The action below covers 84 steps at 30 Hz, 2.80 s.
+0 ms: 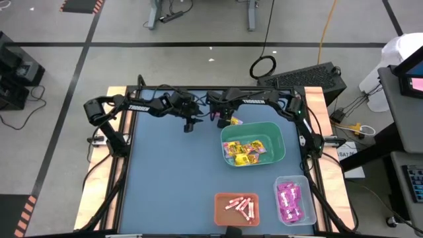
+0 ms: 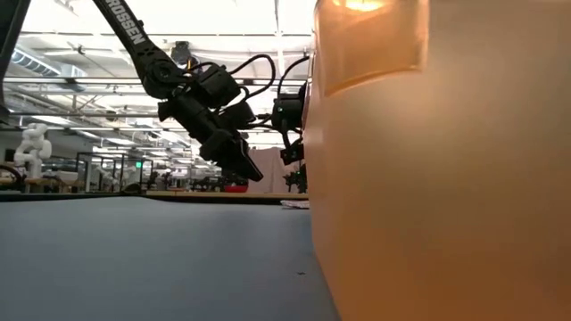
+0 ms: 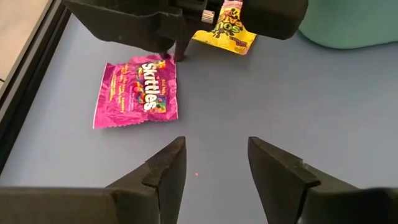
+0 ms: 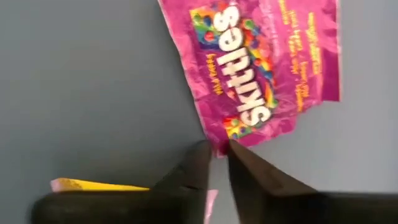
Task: Sort candy
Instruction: Put the purple candy pack into the transparent bin
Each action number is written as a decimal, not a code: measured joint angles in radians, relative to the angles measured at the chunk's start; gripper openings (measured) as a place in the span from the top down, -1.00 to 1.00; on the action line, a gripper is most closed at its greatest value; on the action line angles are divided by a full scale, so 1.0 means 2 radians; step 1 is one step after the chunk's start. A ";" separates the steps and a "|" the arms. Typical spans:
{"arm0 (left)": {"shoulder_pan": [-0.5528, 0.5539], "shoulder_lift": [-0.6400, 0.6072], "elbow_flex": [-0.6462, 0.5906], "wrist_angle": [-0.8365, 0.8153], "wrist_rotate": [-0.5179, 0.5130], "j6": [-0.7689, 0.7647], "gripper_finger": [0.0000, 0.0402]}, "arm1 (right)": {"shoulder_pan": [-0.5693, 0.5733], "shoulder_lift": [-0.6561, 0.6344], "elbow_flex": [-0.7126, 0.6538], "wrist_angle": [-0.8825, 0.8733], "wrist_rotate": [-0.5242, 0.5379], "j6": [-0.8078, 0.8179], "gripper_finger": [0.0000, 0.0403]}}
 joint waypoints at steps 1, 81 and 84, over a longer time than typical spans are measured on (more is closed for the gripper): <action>0.000 0.000 0.000 0.000 0.000 0.000 0.13 | 0.000 0.000 0.000 0.001 -0.002 0.001 0.80; -0.040 -0.049 0.000 -0.044 -0.068 0.024 0.12 | 0.051 -0.135 -0.002 -0.052 0.014 0.116 1.00; -0.049 -0.076 0.000 -0.051 -0.066 0.011 0.12 | 0.056 -0.153 -0.002 -0.048 0.015 0.117 1.00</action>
